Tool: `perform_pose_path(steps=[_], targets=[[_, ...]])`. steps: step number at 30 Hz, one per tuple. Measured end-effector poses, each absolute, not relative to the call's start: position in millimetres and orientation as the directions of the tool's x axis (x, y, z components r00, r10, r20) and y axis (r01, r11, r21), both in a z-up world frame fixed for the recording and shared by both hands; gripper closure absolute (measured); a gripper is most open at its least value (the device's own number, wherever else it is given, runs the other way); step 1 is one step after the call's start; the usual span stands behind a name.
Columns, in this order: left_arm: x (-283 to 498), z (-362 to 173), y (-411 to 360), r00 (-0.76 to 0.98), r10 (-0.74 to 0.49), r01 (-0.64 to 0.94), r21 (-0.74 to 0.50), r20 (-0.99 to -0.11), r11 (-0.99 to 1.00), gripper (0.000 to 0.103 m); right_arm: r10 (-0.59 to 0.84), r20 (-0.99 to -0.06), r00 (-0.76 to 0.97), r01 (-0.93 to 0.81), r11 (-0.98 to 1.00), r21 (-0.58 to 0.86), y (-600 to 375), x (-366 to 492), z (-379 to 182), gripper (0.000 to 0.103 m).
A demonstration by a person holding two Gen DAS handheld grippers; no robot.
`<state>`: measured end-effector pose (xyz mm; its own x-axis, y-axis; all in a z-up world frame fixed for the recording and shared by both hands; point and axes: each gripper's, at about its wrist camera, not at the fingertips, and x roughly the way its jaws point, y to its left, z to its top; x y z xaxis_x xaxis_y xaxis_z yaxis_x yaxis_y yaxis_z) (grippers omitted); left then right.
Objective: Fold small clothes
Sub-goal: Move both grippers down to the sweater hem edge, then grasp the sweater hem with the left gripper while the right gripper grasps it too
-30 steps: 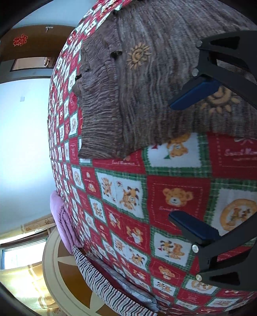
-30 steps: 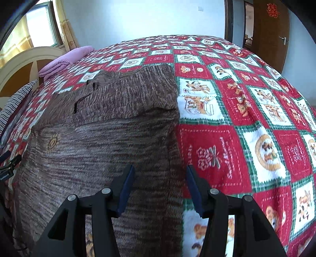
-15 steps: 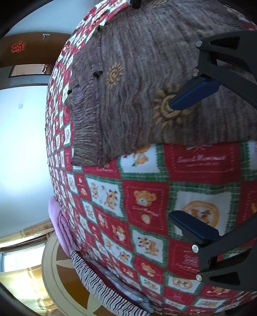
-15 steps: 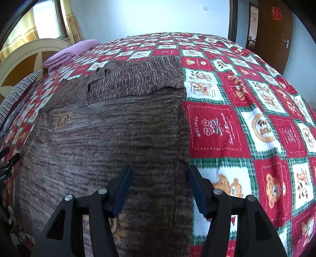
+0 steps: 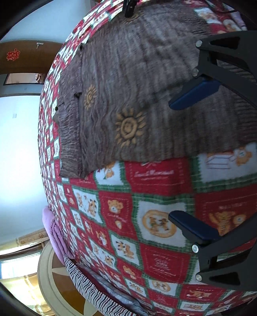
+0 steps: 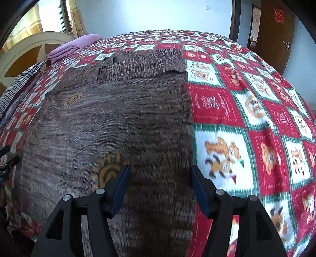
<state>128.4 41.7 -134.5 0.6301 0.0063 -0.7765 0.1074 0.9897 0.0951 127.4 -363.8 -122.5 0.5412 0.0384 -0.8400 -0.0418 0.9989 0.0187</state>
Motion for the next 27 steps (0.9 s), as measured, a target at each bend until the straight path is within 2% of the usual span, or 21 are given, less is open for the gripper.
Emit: perform_pose_path(steps=[7,9,11,14,17,19,20,22,24,27], targets=[[103.5,-139.9,47.9,0.585,-0.052,0.120,0.022,-0.809,0.993,0.002,0.033,-0.850,0.526,-0.055,0.998,0.005,-364.6,94.3,-126.6,0.036],[96.8,-142.8,51.4,0.561,-0.085,0.118,-0.023,-0.823,0.993,0.012,0.037,-0.851,0.524,-0.051,0.999,0.012,-366.5,85.1,-127.9,0.036],[91.1,-145.8,54.4,0.533,-0.130,0.117,-0.080,-0.836,0.990,0.016,0.040,-0.852,0.522,-0.050,0.999,0.016,-368.0,77.2,-129.0,0.036],[82.5,-147.3,53.9,0.508,-0.171,0.122,-0.126,-0.844,0.985,0.031,0.039,-0.851,0.524,-0.052,0.999,0.013,-369.4,66.1,-130.9,0.035],[75.0,-150.1,49.9,0.485,-0.209,0.130,-0.166,-0.850,0.978,0.033,0.046,-0.849,0.526,-0.049,0.999,0.024,-371.3,54.5,-133.4,0.035],[72.5,-152.9,45.5,0.480,-0.190,0.132,-0.143,-0.856,0.981,0.035,0.048,-0.847,0.529,-0.052,0.998,0.024,-370.8,47.3,-134.3,0.035],[71.9,-153.3,45.0,0.481,-0.182,0.130,-0.135,-0.858,0.982,0.041,0.050,-0.847,0.529,-0.052,0.998,0.026,-371.2,44.4,-134.5,0.035],[69.2,-152.4,43.5,0.485,-0.169,0.129,-0.121,-0.858,0.984,0.059,0.059,-0.849,0.526,-0.052,0.998,0.037,-372.8,40.6,-134.5,0.035],[66.9,-150.0,42.6,0.477,-0.207,0.153,-0.151,-0.854,0.977,0.095,0.067,-0.849,0.524,-0.049,0.998,0.049,-374.8,38.4,-133.7,0.035],[61.9,-143.9,38.9,0.486,-0.205,0.178,-0.133,-0.850,0.975,0.095,0.077,-0.850,0.521,-0.042,0.997,0.064,-377.6,34.7,-132.2,0.035]])
